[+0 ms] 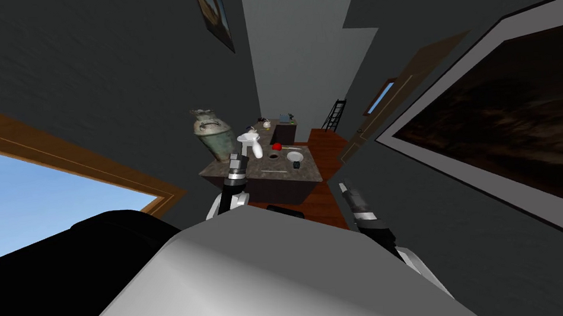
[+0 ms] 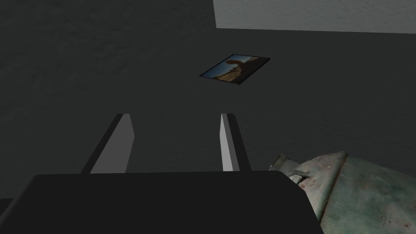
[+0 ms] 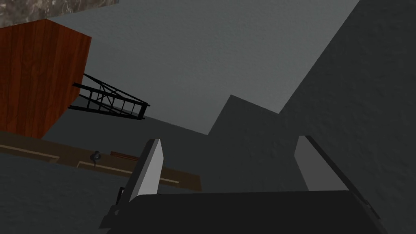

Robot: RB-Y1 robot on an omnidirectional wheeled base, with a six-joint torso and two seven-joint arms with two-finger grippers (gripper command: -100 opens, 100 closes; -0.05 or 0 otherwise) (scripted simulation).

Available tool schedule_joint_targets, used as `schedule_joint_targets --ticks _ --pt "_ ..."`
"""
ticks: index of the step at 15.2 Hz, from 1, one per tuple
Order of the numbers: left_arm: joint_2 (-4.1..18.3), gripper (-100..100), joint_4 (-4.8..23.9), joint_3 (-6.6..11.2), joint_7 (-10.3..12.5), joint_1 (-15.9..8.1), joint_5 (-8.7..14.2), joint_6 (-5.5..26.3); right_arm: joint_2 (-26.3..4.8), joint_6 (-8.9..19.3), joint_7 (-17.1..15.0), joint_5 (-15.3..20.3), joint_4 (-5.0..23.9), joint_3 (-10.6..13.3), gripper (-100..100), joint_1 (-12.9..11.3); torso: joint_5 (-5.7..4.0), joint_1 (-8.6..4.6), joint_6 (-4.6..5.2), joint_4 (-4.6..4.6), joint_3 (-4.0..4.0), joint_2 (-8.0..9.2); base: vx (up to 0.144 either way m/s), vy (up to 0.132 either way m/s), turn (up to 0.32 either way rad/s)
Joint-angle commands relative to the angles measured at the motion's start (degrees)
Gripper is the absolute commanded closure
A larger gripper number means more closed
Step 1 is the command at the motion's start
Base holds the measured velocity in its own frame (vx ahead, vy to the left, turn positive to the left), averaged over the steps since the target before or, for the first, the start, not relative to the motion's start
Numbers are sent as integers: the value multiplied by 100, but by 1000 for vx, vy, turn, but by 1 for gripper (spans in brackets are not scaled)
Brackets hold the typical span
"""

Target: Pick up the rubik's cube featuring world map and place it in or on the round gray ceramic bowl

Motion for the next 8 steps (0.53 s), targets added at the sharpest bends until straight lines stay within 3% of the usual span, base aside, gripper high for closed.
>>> schedule_joint_targets --ticks 1,3,4,5,6,8 --pt "0 0 0 0 0 0 0 0 -286 -61 -8 80 271 29 -100 109 0 0 0 0 0 0 -6 -37 91" --pt "0 0 0 0 0 0 0 0 -436 -61 -8 80 271 29 -100 109 0 1 -1 -1 -1 -2 -11 -34 66" --pt "0 0 0 0 0 0 0 0 -628 -115 -8 160 514 67 -100 194 1 4 0 0 -1 -1 -12 -32 110" --pt "0 0 0 0 0 0 0 0 -761 -115 -8 160 514 67 -100 194 1 4 -2 -1 -1 -2 -16 -35 126" --pt "0 0 0 0 0 0 0 0 -901 -174 -7 247 720 110 -100 277 1 3 -1 -1 -1 -1 -18 -44 165" --pt "0 0 0 0 0 0 0 0 -1115 -174 -7 247 766 110 -100 277 0 0 -1 0 0 1 -16 -38 88"
